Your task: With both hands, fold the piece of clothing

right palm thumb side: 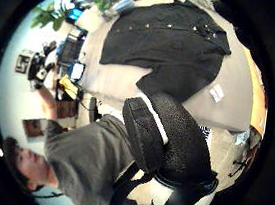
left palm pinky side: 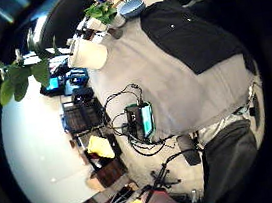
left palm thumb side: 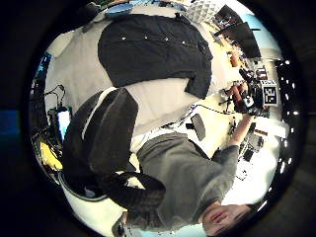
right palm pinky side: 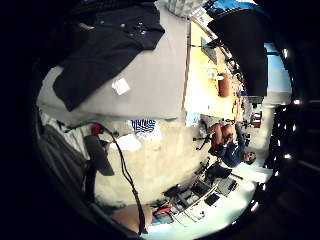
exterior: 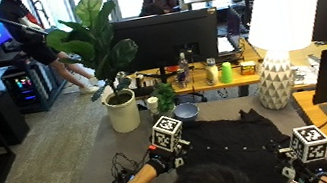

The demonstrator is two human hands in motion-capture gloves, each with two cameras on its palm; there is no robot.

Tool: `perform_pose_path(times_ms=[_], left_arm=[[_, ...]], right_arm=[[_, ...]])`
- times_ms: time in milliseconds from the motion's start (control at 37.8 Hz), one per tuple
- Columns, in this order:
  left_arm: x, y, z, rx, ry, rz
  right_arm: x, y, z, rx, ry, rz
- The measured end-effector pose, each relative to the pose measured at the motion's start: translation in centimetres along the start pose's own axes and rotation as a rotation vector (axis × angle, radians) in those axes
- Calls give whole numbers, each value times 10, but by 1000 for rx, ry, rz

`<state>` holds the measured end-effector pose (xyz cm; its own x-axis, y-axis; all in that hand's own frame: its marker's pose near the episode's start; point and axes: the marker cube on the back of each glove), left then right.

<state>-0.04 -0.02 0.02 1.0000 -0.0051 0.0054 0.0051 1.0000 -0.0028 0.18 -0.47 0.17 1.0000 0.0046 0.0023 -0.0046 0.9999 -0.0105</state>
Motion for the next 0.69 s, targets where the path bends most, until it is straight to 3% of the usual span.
perform_pose_path(times_ms=[423, 688], left_arm=[[-14, -9, 10, -27, 4, -64], [-12, -34, 41, -77, 45, -52]], right_arm=[[0, -37, -19, -5, -37, -21], [0, -55, 13, -244, -8, -28]])
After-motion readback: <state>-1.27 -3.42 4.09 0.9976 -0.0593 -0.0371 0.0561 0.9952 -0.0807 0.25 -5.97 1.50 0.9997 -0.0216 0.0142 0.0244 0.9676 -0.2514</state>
